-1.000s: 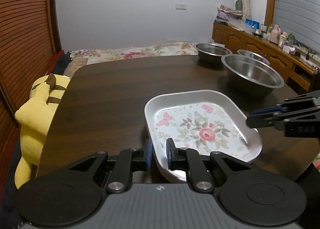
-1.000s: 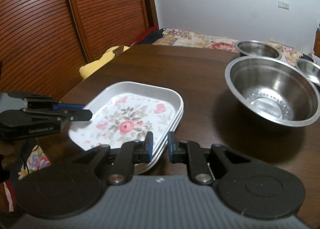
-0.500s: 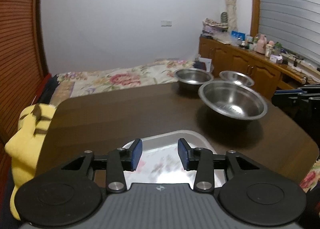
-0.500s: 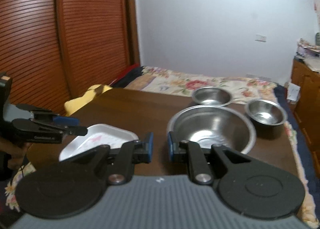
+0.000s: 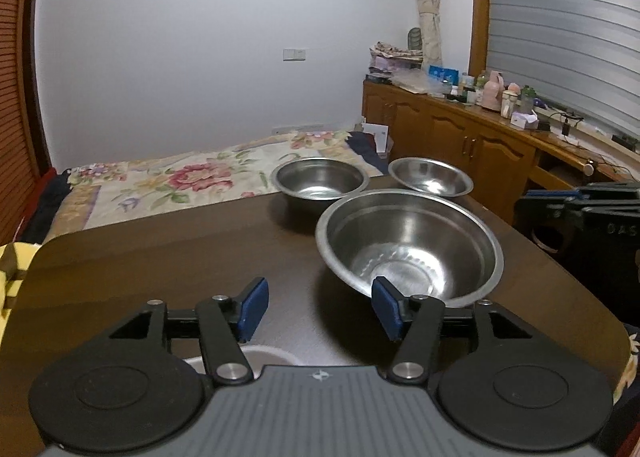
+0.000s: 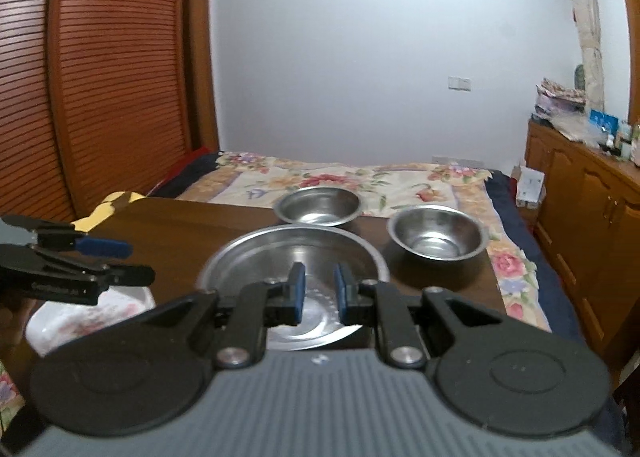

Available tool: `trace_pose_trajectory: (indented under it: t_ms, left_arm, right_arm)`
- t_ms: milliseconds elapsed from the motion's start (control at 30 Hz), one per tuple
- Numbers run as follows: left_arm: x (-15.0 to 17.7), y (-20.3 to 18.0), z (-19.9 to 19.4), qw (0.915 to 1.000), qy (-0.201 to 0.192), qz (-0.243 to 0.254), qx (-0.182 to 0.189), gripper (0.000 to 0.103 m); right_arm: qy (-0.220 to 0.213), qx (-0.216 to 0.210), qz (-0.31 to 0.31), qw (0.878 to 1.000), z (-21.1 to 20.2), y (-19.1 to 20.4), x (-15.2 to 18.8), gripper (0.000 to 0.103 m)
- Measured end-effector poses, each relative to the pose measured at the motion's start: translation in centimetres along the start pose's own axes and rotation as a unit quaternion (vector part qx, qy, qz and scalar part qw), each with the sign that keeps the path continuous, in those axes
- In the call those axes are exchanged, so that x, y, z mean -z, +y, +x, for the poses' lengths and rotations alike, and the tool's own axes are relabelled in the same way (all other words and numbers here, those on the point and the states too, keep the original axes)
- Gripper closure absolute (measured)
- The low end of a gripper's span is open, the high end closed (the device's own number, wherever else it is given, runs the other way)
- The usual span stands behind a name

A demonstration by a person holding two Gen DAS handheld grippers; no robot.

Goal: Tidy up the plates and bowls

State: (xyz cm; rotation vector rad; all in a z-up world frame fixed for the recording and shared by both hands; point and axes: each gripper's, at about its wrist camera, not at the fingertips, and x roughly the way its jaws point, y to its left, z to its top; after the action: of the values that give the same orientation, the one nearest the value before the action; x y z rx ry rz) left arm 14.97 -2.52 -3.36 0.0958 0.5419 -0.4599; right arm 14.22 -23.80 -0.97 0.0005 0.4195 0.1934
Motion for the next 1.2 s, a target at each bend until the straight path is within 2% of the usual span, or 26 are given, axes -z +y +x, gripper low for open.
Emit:
trace_pose_trajectory:
  t_ms: [100,167,200,433,700,1200]
  left_arm:
    - [-0.6,-0.5,0.8,1.0000,0.000,-0.001,0.003,0.038]
    - [-1.1,-0.7,1.4,1.0000,-0.001,-0.003,0.001,0.038]
    - [-1.3,-0.7,1.7,1.0000,0.000,-0.005,0.000,0.038]
    - [-2.0,-0.7,3.3,0.9996,0.009,-0.027,-0.001,0.038]
    - [-2.1,-0.9,5.1,0.9984,0.029,-0.049,0.000,0.047]
    - [-2.0,-0.3,6.8,0.9967,0.047,-0.066,0.008,0.056]
  right_arm:
    - [0.003,-0.002,0.014,1.000,1.1,-1.3,0.1,0.082]
    - [0.006,-0.003,0.018,1.000,1.9,-1.8,0.3,0.073]
    - [0.007,-0.005,0.017,1.000,2.2,-2.1,0.4,0.072]
    - [0.019,-0.025,0.026,0.999,4.7,-4.0,0.7,0.072]
    - [0.031,-0.044,0.038,0.998,6.5,-5.3,0.8,0.072]
    - [0.049,-0.062,0.063,0.995,7.8,-5.2,1.6,0.072]
